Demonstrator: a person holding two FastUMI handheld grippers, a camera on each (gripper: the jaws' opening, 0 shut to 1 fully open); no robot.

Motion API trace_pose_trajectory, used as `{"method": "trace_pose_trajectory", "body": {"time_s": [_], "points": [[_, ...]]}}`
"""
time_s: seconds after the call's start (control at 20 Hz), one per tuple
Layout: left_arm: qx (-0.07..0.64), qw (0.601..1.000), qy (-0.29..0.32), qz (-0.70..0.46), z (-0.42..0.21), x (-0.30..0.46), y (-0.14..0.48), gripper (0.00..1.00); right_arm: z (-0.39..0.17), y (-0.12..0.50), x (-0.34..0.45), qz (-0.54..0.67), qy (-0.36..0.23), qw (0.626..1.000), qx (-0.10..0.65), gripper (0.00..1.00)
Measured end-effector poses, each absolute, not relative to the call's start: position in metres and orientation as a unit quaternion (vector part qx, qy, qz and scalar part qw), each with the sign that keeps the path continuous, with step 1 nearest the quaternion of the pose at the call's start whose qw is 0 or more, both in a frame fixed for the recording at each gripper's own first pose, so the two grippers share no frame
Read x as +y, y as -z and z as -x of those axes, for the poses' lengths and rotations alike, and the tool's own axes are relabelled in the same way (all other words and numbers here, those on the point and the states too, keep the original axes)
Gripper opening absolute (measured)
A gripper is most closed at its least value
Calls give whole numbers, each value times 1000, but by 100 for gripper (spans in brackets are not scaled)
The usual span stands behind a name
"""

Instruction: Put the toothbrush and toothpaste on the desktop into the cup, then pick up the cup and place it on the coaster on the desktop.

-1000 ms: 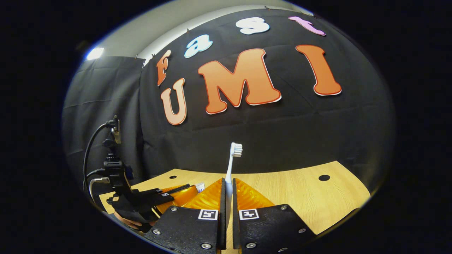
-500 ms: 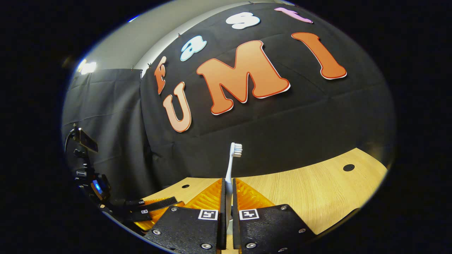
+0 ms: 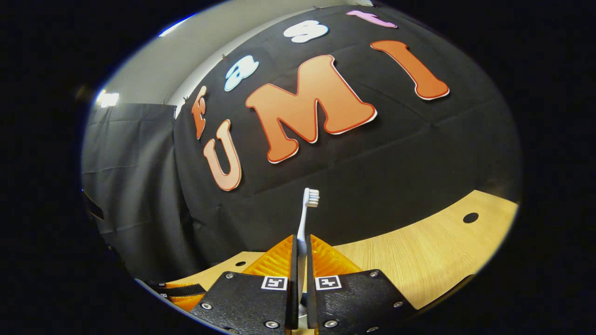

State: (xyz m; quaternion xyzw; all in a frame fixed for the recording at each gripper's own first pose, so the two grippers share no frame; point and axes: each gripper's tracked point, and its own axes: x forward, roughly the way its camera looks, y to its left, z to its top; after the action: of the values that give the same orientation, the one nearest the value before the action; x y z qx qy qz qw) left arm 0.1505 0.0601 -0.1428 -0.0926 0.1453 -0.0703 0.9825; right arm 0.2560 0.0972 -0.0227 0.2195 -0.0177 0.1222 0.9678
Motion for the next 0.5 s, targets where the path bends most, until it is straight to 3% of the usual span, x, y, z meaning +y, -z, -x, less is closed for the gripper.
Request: {"method": "trace_pose_trajectory", "body": {"time_s": [0.2, 0.5], "points": [[155, 981, 70, 94, -148, 63, 149, 89, -268, 35, 97, -221, -112, 969, -16, 7], [159, 981, 72, 81, -148, 59, 148, 92, -267, 57, 106, -174, -114, 978, 0, 7]]}}
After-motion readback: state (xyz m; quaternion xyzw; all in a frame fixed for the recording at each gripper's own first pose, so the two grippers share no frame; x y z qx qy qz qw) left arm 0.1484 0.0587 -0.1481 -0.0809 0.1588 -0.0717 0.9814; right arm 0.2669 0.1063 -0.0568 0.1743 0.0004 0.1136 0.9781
